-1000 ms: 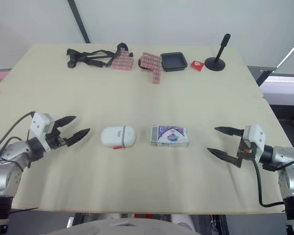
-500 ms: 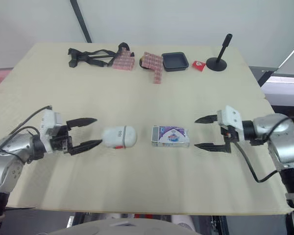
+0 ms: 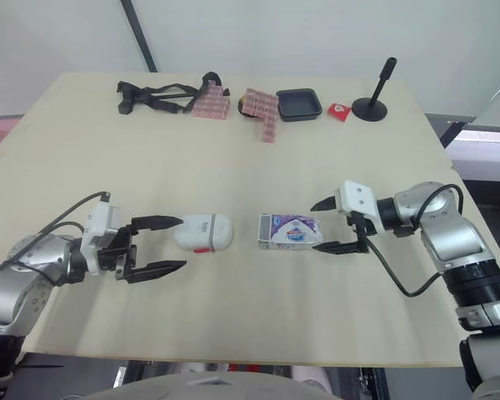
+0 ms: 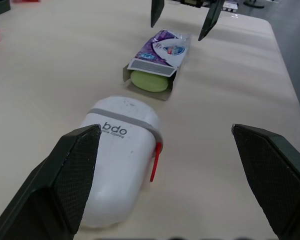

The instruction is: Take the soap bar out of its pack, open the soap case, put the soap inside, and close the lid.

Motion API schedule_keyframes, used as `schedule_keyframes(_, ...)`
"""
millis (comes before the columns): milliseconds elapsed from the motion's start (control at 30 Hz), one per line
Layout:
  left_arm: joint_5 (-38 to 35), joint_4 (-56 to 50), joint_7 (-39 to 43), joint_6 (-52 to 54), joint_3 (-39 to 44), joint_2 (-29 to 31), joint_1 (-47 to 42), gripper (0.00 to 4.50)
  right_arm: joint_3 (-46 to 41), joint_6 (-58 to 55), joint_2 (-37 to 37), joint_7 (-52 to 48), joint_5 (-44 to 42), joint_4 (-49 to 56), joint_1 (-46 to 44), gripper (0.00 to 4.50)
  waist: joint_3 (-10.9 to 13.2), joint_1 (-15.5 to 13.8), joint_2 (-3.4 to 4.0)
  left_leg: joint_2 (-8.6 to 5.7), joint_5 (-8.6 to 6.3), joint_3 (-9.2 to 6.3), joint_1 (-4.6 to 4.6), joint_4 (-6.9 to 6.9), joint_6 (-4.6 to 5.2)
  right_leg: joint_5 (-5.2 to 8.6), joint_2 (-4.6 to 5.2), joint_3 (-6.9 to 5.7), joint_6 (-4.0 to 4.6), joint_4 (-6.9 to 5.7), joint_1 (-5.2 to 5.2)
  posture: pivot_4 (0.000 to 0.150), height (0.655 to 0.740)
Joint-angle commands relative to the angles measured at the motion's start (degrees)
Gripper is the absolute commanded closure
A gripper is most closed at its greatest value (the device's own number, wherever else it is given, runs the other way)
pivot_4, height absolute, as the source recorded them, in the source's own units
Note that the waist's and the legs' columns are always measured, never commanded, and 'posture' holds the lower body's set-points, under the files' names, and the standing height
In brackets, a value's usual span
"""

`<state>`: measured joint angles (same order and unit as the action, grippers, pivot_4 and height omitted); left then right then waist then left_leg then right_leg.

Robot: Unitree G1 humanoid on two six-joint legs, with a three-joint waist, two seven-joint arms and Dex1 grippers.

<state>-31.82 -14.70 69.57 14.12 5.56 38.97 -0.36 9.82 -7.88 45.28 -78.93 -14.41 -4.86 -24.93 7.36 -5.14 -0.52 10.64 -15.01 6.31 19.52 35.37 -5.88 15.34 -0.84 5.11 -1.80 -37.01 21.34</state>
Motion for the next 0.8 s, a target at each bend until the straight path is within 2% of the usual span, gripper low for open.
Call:
schedule_keyframes(33, -0.4, -2.5, -0.5, -1.0, -0.1, -0.2, 0.6, 0.04, 0.1, 1.4, -0.9, 0.8, 1.2, -1.5, -1.8, 0.0, 0.0, 0.1, 0.0, 0.01, 0.0, 0.0, -0.01, 0.0, 0.0, 0.0, -0.01, 0.0, 0.0, 0.0, 0.0, 0.15, 0.74)
schedule_keyframes(433, -0.8, -4.0, -3.0, -0.2, -0.6, -0.9, 0.8, 0.04, 0.8, -0.3, -2.8, 1.2, 1.4, -0.9, -0.5, 0.0, 0.0, 0.2, 0.01, 0.0, 0.0, 0.0, 0.01, 0.06, 0.0, 0.0, -0.01, 0.02, 0.0, -0.1, 0.02, 0.15, 0.74)
schedule_keyframes(800, -0.8, -4.4, -4.2, 0.3, -0.7, -0.9, 0.4, 0.04, 0.9, 3.3, -3.1, 1.3, 2.7, -3.9, 0.6, 0.0, 0.0, 0.3, 0.01, 0.0, 0.0, 0.01, 0.0, 0.08, 0.0, 0.0, -0.01, 0.02, 0.0, -0.12, 0.02, 0.15, 0.74)
